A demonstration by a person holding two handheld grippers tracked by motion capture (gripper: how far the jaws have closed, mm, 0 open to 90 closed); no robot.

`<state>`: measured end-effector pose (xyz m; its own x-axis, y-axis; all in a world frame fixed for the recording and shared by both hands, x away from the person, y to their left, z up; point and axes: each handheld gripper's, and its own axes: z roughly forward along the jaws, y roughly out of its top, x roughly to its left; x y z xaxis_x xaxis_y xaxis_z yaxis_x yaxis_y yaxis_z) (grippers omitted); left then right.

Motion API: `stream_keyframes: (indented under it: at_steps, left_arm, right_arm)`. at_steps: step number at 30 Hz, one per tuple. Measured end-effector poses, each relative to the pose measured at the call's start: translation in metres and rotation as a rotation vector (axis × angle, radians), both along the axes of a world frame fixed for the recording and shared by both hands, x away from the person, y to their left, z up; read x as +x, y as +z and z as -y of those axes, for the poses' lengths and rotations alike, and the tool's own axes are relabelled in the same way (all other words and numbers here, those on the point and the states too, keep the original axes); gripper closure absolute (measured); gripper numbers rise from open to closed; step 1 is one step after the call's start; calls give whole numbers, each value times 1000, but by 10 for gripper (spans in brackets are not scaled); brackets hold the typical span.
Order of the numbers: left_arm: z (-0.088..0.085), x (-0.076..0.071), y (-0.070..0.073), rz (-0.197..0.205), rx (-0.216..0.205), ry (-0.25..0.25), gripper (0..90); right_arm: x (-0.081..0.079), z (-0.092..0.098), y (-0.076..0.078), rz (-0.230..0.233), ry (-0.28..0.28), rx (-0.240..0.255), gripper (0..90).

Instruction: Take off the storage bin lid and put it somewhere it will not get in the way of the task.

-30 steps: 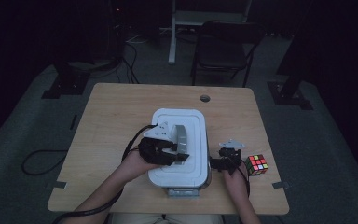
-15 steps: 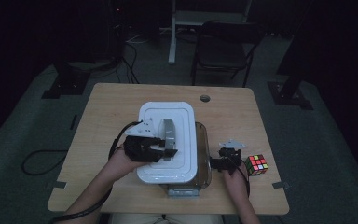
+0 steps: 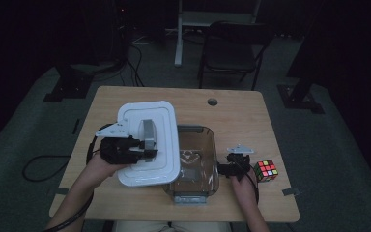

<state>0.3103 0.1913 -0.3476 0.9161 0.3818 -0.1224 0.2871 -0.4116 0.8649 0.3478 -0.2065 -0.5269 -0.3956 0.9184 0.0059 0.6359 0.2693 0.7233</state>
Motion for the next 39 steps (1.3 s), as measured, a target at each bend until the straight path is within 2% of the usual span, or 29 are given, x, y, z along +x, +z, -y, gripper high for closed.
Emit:
stream_keyframes:
  at_steps: [5, 7, 9, 14, 19, 22, 24, 28, 29, 32, 35, 39]
  left_arm:
    - [-20, 1, -6, -3, -5, 12, 678]
    - [-26, 0, -9, 24, -1, -17, 677]
    - [-32, -1, -11, 33, 1, -33, 677]
    - [-42, 0, -18, 27, 12, -18, 677]
    - [-50, 1, -29, 13, -2, -17, 678]
    - [-56, 2, -38, 18, -29, -42, 677]
    - [-58, 5, -45, 9, -35, -46, 677]
    - [-59, 9, -59, -11, -20, -37, 678]
    - [-59, 9, -59, -11, -20, -37, 677]
    - [-55, 13, -74, -30, -1, -33, 678]
    - [-54, 18, -86, -51, -26, -40, 678]
    - [-51, 22, -102, -72, -18, -30, 678]
  right_arm:
    - [0, 0, 0, 0, 1, 0, 126]
    - [0, 0, 0, 0, 0, 0, 126]
    - [0, 0, 0, 0, 0, 0, 126]
    - [0, 0, 0, 0, 0, -1, 126]
    - [0, 0, 0, 0, 1, 0, 126]
    - [0, 0, 0, 0, 1, 0, 126]
    - [0, 0, 0, 0, 1, 0, 126]
    - [0, 0, 0, 0, 1, 0, 126]
    - [0, 0, 0, 0, 1, 0, 126]
    - [0, 0, 0, 0, 1, 0, 126]
    - [0, 0, 0, 0, 1, 0, 126]
    - [0, 0, 0, 0, 1, 0, 126]
